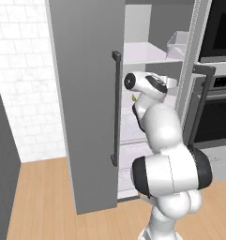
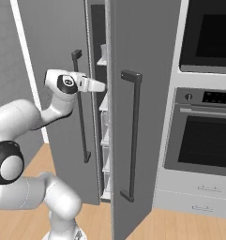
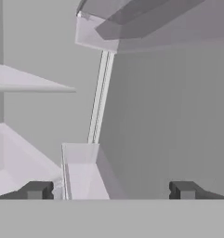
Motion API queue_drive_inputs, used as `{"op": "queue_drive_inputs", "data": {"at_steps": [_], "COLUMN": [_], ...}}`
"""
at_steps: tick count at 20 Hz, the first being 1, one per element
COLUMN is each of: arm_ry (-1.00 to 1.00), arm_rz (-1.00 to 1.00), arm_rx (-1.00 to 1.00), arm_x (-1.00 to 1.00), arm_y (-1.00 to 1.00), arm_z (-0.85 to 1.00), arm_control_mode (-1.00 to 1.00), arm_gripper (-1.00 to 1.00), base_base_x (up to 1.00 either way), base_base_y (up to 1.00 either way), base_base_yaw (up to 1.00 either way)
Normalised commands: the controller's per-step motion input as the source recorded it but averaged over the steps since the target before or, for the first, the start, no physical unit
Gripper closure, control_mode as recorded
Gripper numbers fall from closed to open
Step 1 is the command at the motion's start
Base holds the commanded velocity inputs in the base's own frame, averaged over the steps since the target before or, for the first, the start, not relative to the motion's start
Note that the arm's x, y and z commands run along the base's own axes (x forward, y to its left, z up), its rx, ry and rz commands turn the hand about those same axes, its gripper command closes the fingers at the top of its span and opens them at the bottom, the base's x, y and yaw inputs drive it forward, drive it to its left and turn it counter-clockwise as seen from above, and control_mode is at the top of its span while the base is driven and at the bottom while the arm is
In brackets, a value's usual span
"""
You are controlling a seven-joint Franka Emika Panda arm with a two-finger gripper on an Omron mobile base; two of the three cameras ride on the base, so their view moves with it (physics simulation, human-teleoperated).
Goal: Grab a lemon wedge from the fridge and one ice cube from the ice bowl, and put them in the glass of lemonade.
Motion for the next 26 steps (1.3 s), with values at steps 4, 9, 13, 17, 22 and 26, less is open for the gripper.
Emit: {"op": "queue_drive_inputs", "data": {"at_steps": [4,9,13,17,22,26], "arm_ry": [0.08,0.02,0.0,-0.06,-0.27,-0.12], "arm_rz": [-0.03,-0.16,-0.24,-0.22,-0.08,0.16], "arm_rx": [0.03,0.11,0.14,0.14,0.03,0.0], "arm_x": [0.07,-0.44,-0.78,-0.91,-0.94,-0.51], "arm_y": [-0.87,-1.0,-1.0,-1.0,-0.17,1.0], "arm_z": [-0.03,0.0,0.0,-0.01,0.17,0.27], "arm_control_mode": [-1.0,-1.0,-1.0,-1.0,-1.0,-1.0], "arm_gripper": [-1.0,-1.0,-1.0,-1.0,-1.0,-1.0], "base_base_x": [0.0,0.0,0.0,0.0,0.0,0.0], "base_base_y": [0.0,0.0,0.0,0.0,0.0,0.0], "base_base_yaw": [0.0,0.0,0.0,0.0,0.0,0.0]}}
